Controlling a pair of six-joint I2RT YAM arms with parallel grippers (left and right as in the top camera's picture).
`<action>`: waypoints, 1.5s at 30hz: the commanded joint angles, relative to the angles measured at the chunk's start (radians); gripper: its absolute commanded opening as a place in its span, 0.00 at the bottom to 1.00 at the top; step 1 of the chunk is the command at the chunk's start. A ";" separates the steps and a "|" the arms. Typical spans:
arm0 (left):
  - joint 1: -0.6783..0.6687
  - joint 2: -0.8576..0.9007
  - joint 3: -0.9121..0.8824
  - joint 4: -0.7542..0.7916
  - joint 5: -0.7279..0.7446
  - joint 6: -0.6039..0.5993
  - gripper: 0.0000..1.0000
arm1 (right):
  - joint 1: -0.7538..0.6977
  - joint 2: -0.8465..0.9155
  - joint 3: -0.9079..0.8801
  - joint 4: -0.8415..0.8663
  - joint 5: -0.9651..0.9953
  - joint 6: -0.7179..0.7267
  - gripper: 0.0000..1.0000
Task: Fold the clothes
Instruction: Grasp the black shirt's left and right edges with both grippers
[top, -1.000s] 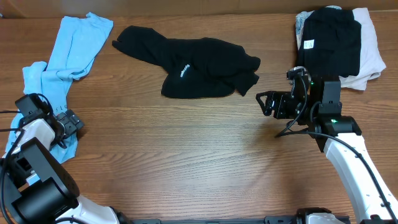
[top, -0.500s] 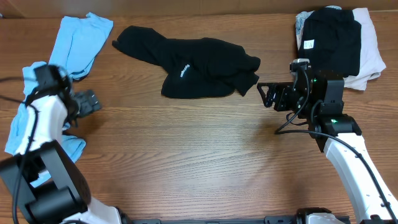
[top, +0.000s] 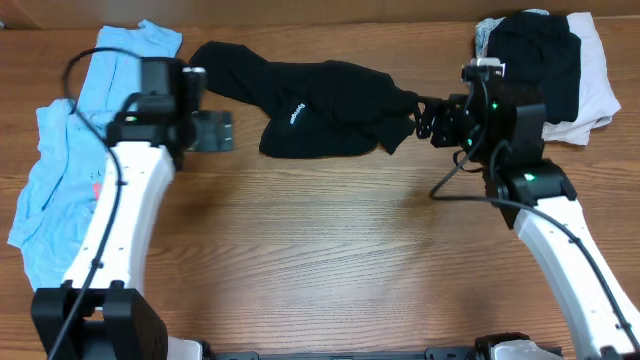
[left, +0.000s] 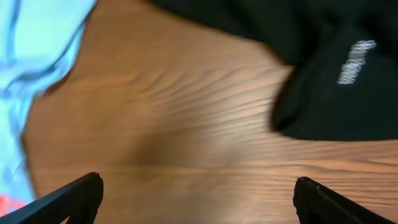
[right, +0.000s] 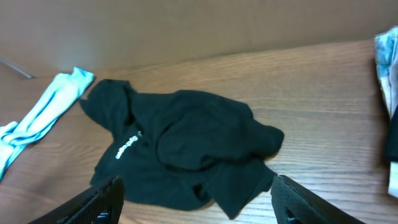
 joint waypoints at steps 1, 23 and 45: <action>-0.038 -0.010 0.020 0.031 0.029 0.030 1.00 | 0.002 0.105 0.012 -0.003 0.003 0.034 0.79; -0.054 0.111 0.020 0.061 0.117 0.007 1.00 | 0.074 0.549 0.012 0.143 0.049 0.066 0.81; -0.024 0.112 0.142 0.001 -0.040 0.015 1.00 | 0.077 0.360 0.237 -0.181 0.034 0.066 0.04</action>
